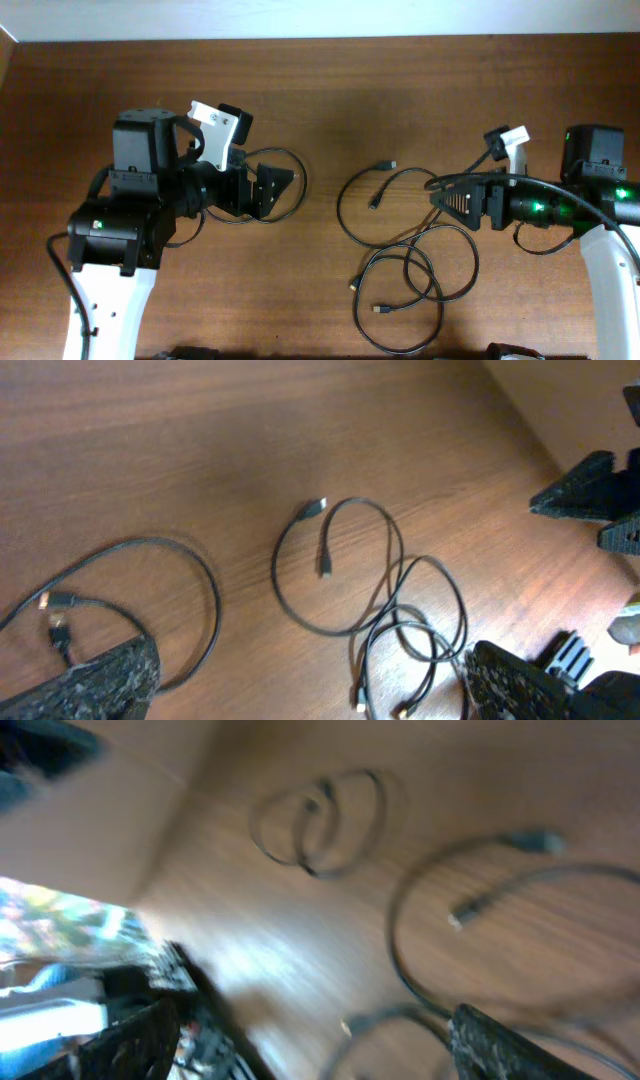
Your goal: Untangle cables
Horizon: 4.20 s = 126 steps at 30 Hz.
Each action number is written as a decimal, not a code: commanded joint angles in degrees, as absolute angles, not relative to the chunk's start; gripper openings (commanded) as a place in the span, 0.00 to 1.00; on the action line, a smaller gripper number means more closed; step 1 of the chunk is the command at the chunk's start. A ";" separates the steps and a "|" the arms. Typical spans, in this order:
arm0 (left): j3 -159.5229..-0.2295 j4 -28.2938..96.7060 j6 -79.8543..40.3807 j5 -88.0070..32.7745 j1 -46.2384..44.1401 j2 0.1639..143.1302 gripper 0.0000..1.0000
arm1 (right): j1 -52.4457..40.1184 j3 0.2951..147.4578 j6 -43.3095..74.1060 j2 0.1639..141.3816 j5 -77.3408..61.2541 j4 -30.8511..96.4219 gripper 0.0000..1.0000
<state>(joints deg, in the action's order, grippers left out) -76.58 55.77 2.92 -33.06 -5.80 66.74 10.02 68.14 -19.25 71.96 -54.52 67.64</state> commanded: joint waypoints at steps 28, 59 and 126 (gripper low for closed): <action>-76.93 65.30 4.84 -16.49 -6.02 66.30 0.99 | 9.69 66.52 -24.93 93.38 -27.81 62.24 0.97; -76.93 65.47 4.84 -16.49 -5.96 66.30 0.99 | -1.87 47.68 -40.86 99.24 -15.14 38.85 0.44; -76.86 41.82 17.12 -51.42 -16.73 86.39 0.99 | -1.80 139.94 -12.97 99.22 -31.99 73.54 0.04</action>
<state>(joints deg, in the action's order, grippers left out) -76.62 46.48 11.03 -41.80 -12.40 81.01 -1.61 138.87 -13.58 99.57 -30.09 73.69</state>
